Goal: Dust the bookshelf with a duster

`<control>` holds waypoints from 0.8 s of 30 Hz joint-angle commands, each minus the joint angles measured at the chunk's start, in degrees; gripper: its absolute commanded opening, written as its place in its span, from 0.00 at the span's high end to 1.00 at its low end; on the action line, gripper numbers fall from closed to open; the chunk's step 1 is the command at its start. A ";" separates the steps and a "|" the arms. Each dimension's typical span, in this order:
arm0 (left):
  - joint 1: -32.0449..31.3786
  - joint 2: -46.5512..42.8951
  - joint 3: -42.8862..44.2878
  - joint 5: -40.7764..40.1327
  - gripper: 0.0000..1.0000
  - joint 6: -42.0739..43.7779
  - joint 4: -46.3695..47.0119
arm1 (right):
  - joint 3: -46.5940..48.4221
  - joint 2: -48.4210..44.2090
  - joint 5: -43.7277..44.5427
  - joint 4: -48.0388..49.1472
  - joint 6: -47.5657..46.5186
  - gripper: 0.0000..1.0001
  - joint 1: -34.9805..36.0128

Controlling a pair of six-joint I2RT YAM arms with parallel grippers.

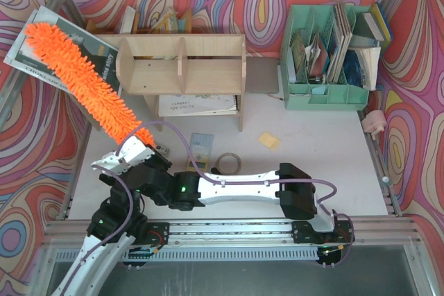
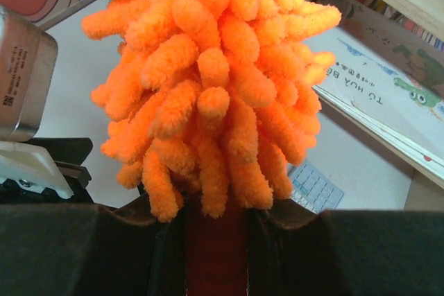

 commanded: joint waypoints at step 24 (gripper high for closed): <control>-0.33 -0.41 -0.90 2.18 0.02 0.75 2.81 | -3.76 -10.65 -4.28 16.77 -33.66 1.00 -4.55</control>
